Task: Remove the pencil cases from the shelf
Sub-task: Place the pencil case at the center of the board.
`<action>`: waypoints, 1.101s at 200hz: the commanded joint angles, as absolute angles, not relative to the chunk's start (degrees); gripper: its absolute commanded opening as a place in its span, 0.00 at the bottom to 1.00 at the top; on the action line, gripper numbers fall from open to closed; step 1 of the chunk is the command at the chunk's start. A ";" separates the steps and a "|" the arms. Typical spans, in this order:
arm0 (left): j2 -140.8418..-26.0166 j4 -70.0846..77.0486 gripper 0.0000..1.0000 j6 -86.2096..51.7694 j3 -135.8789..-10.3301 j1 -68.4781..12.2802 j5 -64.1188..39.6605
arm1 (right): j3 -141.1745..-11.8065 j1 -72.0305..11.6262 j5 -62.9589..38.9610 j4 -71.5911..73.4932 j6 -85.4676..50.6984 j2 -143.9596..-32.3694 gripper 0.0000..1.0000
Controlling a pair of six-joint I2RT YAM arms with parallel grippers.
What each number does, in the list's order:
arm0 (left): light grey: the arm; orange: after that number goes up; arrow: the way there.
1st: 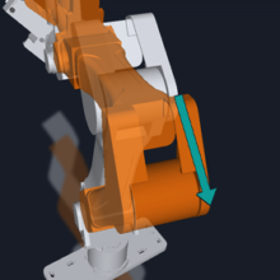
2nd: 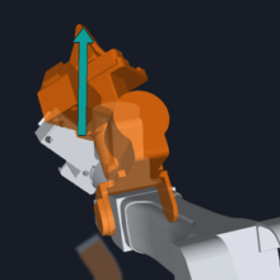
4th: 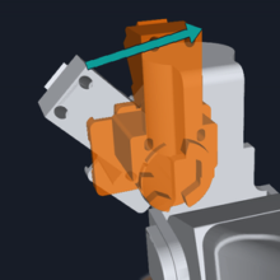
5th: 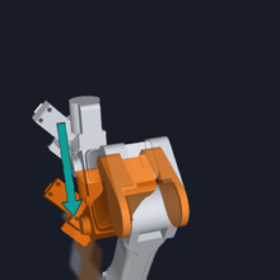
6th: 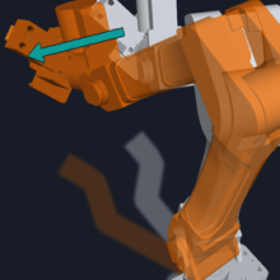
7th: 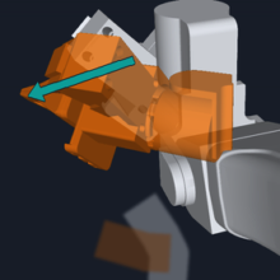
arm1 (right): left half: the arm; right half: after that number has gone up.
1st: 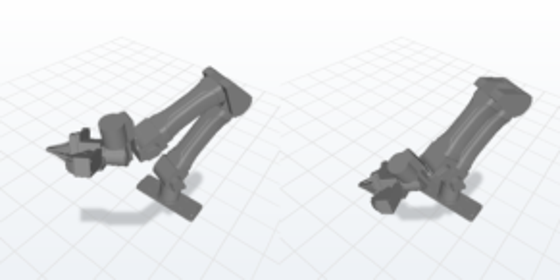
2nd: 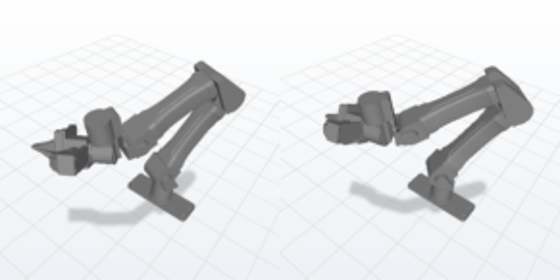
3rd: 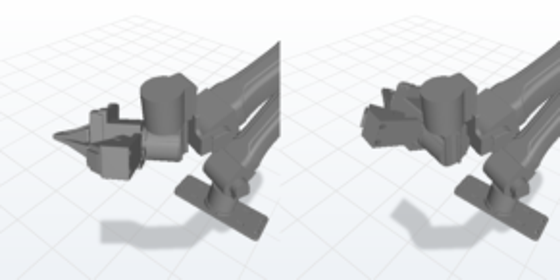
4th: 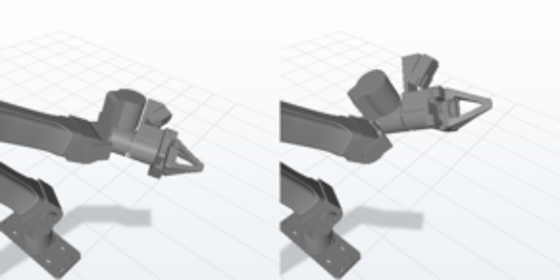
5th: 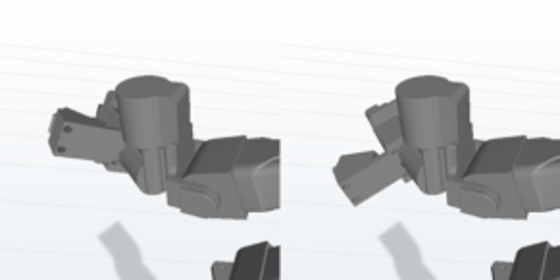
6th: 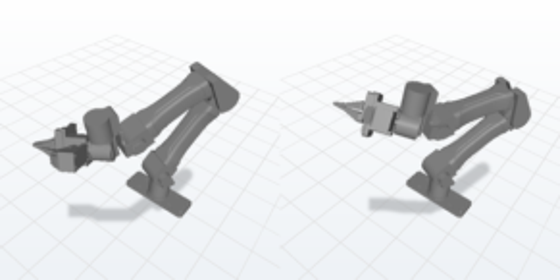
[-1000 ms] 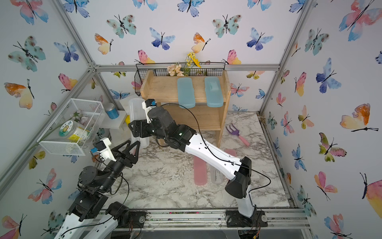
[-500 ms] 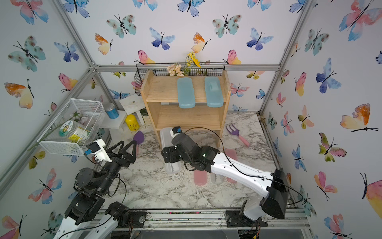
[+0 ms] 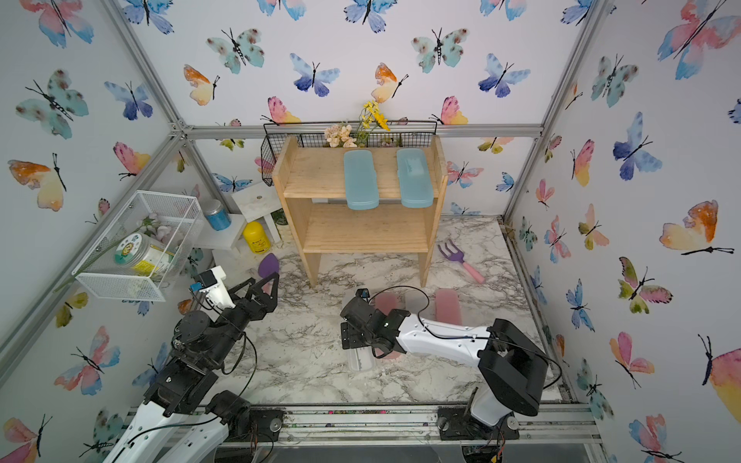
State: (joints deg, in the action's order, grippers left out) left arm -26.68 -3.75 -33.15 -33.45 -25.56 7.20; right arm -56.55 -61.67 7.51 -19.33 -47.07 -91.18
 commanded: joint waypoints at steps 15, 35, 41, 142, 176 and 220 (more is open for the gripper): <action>-26.10 -2.90 0.99 -33.90 -32.50 -25.47 6.24 | -59.36 -59.83 7.82 -16.27 -48.52 -95.49 0.84; -26.35 -2.90 0.99 -34.01 -32.26 -25.47 6.24 | -60.71 -58.98 7.65 -16.10 -48.34 -97.81 0.85; -26.50 -2.90 0.99 -34.09 -32.23 -25.50 6.24 | -61.09 -58.81 7.65 -16.17 -48.26 -98.50 0.85; -28.11 -2.89 0.99 -34.28 -31.73 -25.48 6.46 | -66.77 -56.60 7.24 -19.27 -47.64 -105.81 0.90; -28.45 -2.82 0.99 -34.44 -32.14 -25.48 6.67 | -67.24 -56.60 7.34 -20.13 -46.39 -102.78 0.93; -31.94 1.72 0.99 -40.40 -35.21 -25.46 1.62 | -63.94 -56.60 14.69 -21.09 -42.05 -86.48 0.99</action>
